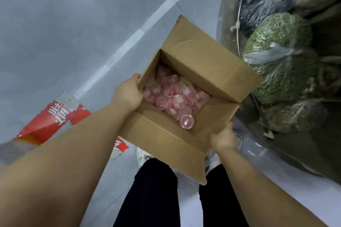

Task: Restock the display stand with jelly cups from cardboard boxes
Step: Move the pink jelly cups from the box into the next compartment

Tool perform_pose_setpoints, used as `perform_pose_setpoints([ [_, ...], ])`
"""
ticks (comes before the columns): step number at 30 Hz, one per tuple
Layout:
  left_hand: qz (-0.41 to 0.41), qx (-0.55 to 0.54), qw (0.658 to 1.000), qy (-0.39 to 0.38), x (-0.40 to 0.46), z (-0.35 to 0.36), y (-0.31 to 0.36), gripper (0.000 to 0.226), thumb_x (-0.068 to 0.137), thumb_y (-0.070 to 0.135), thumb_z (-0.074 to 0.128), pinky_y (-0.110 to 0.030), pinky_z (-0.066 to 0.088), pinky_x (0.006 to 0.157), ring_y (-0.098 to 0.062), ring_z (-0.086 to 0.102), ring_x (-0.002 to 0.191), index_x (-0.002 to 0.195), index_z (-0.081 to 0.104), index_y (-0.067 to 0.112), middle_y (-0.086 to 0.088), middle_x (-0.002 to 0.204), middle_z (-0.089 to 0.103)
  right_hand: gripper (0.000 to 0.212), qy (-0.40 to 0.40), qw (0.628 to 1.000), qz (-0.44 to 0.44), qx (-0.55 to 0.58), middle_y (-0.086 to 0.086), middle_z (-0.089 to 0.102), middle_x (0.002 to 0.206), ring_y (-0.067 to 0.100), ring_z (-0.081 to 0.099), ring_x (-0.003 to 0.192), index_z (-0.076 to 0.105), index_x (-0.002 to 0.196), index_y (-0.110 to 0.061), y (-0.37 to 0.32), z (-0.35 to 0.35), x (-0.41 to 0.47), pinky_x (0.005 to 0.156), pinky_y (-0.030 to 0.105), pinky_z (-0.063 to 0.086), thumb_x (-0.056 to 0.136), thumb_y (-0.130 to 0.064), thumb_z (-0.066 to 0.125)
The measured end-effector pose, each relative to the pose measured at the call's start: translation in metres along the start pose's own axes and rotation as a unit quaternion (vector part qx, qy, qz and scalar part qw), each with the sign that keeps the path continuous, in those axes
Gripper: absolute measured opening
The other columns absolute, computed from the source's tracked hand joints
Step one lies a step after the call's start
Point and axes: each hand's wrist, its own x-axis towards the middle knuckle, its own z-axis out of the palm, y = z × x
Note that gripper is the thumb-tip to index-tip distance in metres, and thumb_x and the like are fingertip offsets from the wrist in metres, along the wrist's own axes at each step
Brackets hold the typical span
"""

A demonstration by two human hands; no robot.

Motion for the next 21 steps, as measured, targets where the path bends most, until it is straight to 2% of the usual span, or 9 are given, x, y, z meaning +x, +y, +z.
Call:
perform_pose_setpoints([
  [2, 0.000, 0.014, 0.999, 0.031, -0.002, 0.000, -0.002, 0.028, 0.086, 0.010, 0.050, -0.039, 0.043, 0.081, -0.042, 0.055, 0.104, 0.113, 0.055, 0.011, -0.024, 0.110, 0.062, 0.037, 0.000, 1.000, -0.021, 0.003, 0.020, 0.062, 0.103, 0.040, 0.058, 0.100, 0.044, 0.119, -0.005, 0.006, -0.009, -0.001, 0.074, 0.037, 0.045, 0.083, -0.004, 0.052],
  [4, -0.001, -0.002, 0.999, 0.044, -0.014, -0.004, -0.006, 0.022, 0.084, 0.006, 0.050, -0.038, 0.043, 0.078, -0.042, 0.057, 0.100, 0.103, 0.060, 0.008, -0.024, 0.106, 0.063, 0.024, 0.010, 0.999, -0.041, 0.004, 0.014, 0.061, 0.088, 0.039, 0.059, 0.094, 0.050, 0.105, -0.007, 0.006, -0.020, -0.006, 0.071, 0.037, 0.046, 0.082, -0.003, 0.050],
  [6, -0.002, -0.024, 0.999, 0.042, -0.038, -0.005, -0.011, 0.019, 0.083, 0.005, 0.049, -0.039, 0.043, 0.076, -0.042, 0.058, 0.097, 0.099, 0.060, 0.006, -0.025, 0.102, 0.064, 0.024, 0.020, 0.998, -0.054, 0.009, 0.016, 0.064, 0.093, 0.038, 0.059, 0.092, 0.054, 0.105, -0.006, 0.006, -0.031, -0.017, 0.073, 0.038, 0.048, 0.081, -0.002, 0.050],
  [10, -0.029, -0.057, 0.996, 0.066, -0.101, 0.012, -0.023, 0.022, 0.086, 0.008, 0.051, -0.039, 0.043, 0.074, -0.043, 0.059, 0.095, 0.106, 0.059, 0.008, -0.025, 0.101, 0.065, 0.025, 0.021, 0.994, -0.104, -0.037, 0.021, 0.066, 0.103, 0.038, 0.060, 0.093, 0.056, 0.109, -0.006, 0.017, -0.053, -0.041, 0.068, 0.032, 0.041, 0.085, -0.004, 0.052],
  [14, -0.097, -0.111, 0.984, 0.102, -0.163, 0.042, -0.022, 0.024, 0.086, 0.006, 0.053, -0.042, 0.045, 0.079, -0.042, 0.059, 0.097, 0.110, 0.059, 0.006, -0.026, 0.102, 0.065, 0.016, 0.025, 0.981, -0.168, -0.089, 0.021, 0.066, 0.101, 0.038, 0.060, 0.094, 0.058, 0.102, -0.005, 0.043, -0.076, -0.057, 0.065, 0.029, 0.034, 0.087, -0.008, 0.053],
  [16, -0.124, -0.140, 0.976, 0.111, -0.193, 0.064, -0.012, 0.025, 0.086, 0.007, 0.053, -0.045, 0.047, 0.084, -0.042, 0.059, 0.099, 0.111, 0.059, 0.007, -0.026, 0.105, 0.065, 0.015, 0.015, 0.978, -0.187, -0.091, 0.021, 0.066, 0.100, 0.038, 0.060, 0.092, 0.058, 0.100, -0.006, 0.065, -0.088, -0.057, 0.066, 0.031, 0.039, 0.086, -0.008, 0.052],
  [18, -0.138, -0.142, 0.973, 0.122, -0.219, 0.089, 0.001, 0.027, 0.087, 0.007, 0.054, -0.046, 0.047, 0.087, -0.043, 0.058, 0.102, 0.114, 0.058, 0.007, -0.026, 0.107, 0.065, 0.015, 0.002, 0.976, -0.196, -0.096, 0.020, 0.066, 0.099, 0.038, 0.060, 0.092, 0.059, 0.100, -0.007, 0.092, -0.099, -0.053, 0.073, 0.037, 0.048, 0.086, -0.008, 0.051],
  [21, -0.140, -0.143, 0.971, 0.127, -0.248, 0.129, 0.022, 0.032, 0.088, 0.008, 0.053, -0.043, 0.047, 0.088, -0.042, 0.058, 0.104, 0.120, 0.056, 0.009, -0.025, 0.111, 0.064, 0.012, -0.014, 0.975, -0.201, -0.097, 0.020, 0.066, 0.099, 0.036, 0.059, 0.091, 0.058, 0.097, -0.006, 0.139, -0.116, -0.041, 0.077, 0.041, 0.050, 0.087, -0.007, 0.050],
])
